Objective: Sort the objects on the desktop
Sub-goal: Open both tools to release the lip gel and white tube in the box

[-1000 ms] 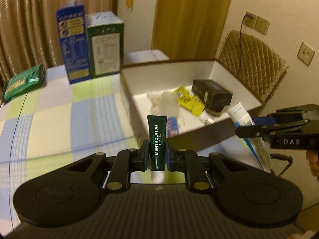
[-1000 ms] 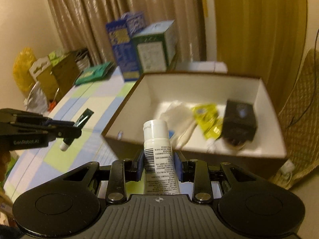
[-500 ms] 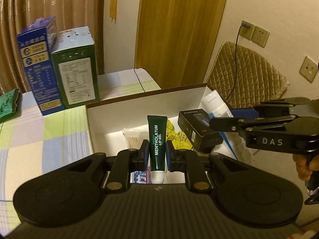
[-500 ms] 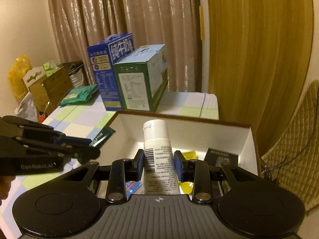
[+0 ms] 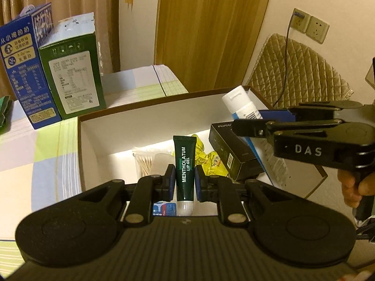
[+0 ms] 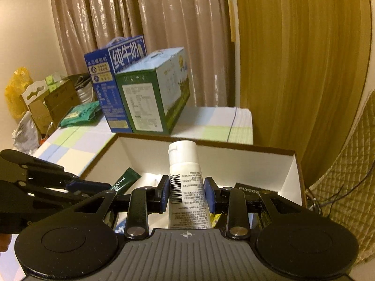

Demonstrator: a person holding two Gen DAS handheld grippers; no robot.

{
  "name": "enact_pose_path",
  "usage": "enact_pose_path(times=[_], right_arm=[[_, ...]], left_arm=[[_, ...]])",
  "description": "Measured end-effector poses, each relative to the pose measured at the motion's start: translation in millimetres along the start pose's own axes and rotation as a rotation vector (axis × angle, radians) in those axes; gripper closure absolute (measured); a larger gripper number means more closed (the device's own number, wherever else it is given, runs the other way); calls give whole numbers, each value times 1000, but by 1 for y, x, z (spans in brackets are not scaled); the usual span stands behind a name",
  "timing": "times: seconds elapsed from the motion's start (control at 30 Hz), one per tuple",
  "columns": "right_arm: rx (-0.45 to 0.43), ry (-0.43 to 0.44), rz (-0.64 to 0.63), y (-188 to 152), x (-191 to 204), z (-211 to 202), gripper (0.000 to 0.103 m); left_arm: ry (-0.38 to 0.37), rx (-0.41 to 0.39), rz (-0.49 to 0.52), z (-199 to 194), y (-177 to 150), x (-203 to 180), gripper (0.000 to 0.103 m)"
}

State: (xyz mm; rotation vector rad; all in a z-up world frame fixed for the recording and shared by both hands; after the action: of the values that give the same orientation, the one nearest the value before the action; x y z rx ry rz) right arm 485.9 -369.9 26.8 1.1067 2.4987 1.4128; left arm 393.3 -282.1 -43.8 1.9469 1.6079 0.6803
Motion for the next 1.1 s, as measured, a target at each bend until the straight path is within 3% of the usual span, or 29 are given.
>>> enact_pose_path(times=[0.6,1.1], right_arm=[[124,12,59,-30,-30,27,74],[161,28,22,-38,-21,30,74]], left_arm=[[-66,179,-28,64,-16,-25,90],[-29,169,6,57,-18,-15,85]])
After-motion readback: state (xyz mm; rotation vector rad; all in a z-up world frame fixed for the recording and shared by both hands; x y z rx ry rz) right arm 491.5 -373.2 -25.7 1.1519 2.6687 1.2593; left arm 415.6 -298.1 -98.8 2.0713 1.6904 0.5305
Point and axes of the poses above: each gripper's, at about its wrist camera, not at the fingertips, and z roughly the way its jaws point, x to its left, y to its top, the point moved 2 cm from there along z, roughly the way its jaws point, and after that the axes turned 14 degrees about y, right-handed, at the moved point
